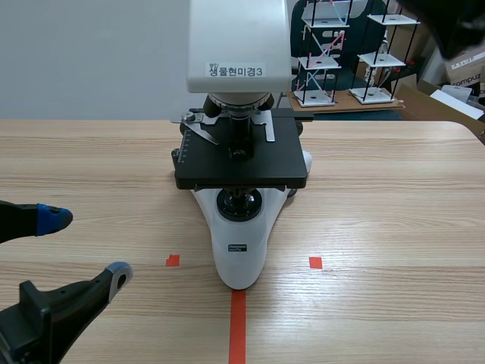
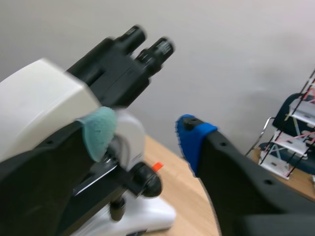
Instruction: Return to the home posture
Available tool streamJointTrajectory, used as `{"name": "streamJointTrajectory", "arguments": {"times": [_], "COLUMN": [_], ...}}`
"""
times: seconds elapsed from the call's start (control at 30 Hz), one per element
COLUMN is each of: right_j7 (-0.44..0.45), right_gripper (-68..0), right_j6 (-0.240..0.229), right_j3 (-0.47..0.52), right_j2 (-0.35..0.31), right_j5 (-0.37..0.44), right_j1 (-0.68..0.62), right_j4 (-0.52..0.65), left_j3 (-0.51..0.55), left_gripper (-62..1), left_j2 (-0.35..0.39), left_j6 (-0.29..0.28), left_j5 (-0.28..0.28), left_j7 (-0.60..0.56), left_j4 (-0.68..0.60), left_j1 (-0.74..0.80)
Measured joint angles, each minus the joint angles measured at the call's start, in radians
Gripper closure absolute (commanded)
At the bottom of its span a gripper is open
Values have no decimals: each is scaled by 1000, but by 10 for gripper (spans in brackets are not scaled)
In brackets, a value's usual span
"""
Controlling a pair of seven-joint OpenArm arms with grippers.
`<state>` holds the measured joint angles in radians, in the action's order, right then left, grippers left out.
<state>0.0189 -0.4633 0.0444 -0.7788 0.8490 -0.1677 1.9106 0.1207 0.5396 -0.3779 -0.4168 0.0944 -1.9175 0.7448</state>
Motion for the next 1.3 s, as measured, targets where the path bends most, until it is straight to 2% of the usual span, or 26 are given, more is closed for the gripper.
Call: {"name": "streamJointTrajectory", "arguments": {"times": [0.07,0.13,0.33,0.53,0.63,0.77,0.93,1.3], "right_j7": [14,48,156,290,391,463,462,455], "right_gripper": [-504,-521,-543,-559,-565,-565,-564,-564], "right_j6": [-42,-79,-177,-170,-193,-204,-203,-203], "right_j3": [53,98,150,150,150,150,149,145], "right_j2": [27,73,210,297,332,362,388,388], "right_j5": [-39,-92,-349,-598,-695,-723,-743,-748], "right_j1": [-110,-206,-407,-533,-577,-600,-596,-594], "right_j4": [29,39,38,37,36,36,36,36], "left_j3": [0,0,0,0,0,0,0,0], "left_gripper": [-596,-596,-596,-596,-596,-596,-596,-596], "left_j2": [0,0,0,0,0,0,-2,-2], "left_j6": [0,0,0,0,0,0,0,0], "left_j5": [0,0,0,0,0,0,0,0], "left_j7": [0,0,0,0,0,0,0,0], "left_j4": [0,0,0,0,0,0,0,0], "left_j1": [0,0,0,0,0,0,0,0]}}
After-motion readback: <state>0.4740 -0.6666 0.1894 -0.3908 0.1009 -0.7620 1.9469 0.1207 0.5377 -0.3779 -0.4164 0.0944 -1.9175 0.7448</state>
